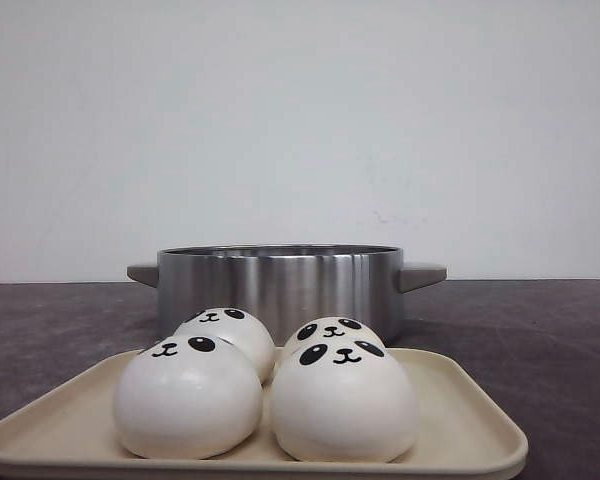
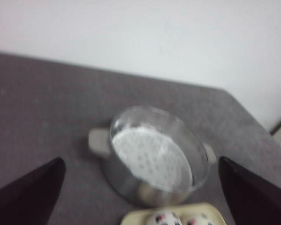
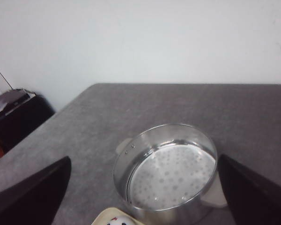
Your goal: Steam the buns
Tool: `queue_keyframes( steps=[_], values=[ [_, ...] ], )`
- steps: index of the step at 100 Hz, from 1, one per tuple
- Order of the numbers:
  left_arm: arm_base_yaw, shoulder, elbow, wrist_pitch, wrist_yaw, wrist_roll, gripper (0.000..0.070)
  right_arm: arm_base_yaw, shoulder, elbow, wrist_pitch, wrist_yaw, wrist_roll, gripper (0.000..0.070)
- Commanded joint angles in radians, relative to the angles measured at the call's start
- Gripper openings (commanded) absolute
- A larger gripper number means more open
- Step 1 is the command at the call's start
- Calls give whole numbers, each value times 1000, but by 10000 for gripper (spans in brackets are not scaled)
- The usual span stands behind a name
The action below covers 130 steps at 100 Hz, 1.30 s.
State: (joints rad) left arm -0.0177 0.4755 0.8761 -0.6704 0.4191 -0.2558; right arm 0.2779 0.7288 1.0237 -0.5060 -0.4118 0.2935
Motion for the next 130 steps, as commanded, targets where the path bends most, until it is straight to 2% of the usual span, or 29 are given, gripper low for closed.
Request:
queue_keyframes(
  steps=[1, 15, 32, 43, 67, 81, 106, 124, 130],
  values=[
    [-9, 6, 10, -18, 5, 10, 647, 74, 60, 48, -37, 77, -11, 629],
    [-25, 6, 10, -58, 5, 17, 644, 265, 230, 145, -188, 233, -10, 616],
    [-46, 6, 10, -95, 27, 15, 644, 433, 432, 213, -385, 288, 64, 614],
    [-63, 5, 10, -116, 55, 0, 644, 507, 547, 214, -445, 289, 109, 614],
    [-101, -6, 10, -129, 61, -30, 644, 552, 750, 214, -411, 287, 156, 609],
    [-121, -7, 10, -122, 61, -48, 644, 552, 850, 214, -378, 309, 168, 519],
    [-209, -7, 10, -123, 61, -55, 644, 552, 977, 214, -293, 320, 184, 520],
    [-230, -7, 10, -124, 61, -55, 644, 548, 1023, 214, -245, 413, 193, 520],
    [-230, -7, 10, -131, 61, -55, 644, 542, 1034, 214, -235, 415, 193, 519]
  ],
)
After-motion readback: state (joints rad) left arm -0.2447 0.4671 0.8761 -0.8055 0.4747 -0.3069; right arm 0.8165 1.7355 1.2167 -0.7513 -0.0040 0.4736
